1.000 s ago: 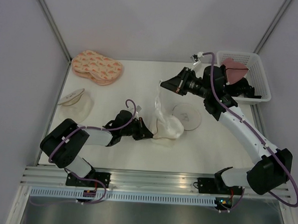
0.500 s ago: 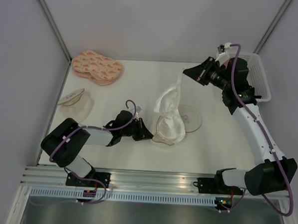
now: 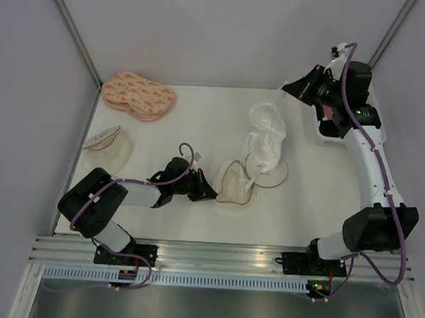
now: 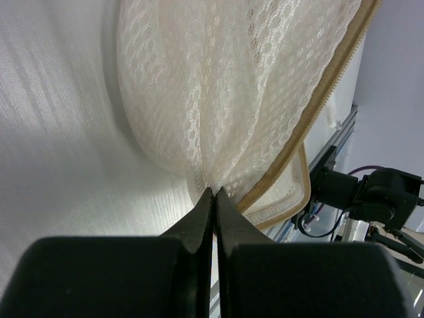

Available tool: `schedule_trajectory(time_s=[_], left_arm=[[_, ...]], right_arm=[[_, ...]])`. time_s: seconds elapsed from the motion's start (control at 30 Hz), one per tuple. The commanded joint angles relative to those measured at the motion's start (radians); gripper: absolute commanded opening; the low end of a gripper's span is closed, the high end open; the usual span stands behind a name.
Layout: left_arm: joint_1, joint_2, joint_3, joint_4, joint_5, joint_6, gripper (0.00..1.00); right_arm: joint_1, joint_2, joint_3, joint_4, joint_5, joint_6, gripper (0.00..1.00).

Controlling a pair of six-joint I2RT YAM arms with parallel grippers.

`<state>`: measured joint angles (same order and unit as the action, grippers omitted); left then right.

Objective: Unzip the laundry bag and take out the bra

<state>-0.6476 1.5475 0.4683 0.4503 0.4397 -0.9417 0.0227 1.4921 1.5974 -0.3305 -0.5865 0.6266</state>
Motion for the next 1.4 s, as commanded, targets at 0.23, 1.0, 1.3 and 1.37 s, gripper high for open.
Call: schedule_trajectory(time_s=[0.23,1.0,1.3,1.37], left_arm=[[-0.003,0.051,0.010,0.093,0.039,-0.003,0.02],[-0.003,0.019,-0.014,0.093,0.040,0.003,0.02],[-0.003,0.010,-0.022,0.087,0.036,0.003,0.02],[-0.003,0.008,-0.019,0.082,0.036,0.007,0.02]], right_arm=[[0.193,-0.124,-0.503,-0.222,0.323,-0.215,0.00],[0.123,0.144,-0.389,-0.097,0.688,-0.093,0.98],[0.068,0.407,-0.326,-0.012,0.604,-0.091,0.98],[0.068,0.422,-0.347,0.034,0.542,-0.088,0.98]])
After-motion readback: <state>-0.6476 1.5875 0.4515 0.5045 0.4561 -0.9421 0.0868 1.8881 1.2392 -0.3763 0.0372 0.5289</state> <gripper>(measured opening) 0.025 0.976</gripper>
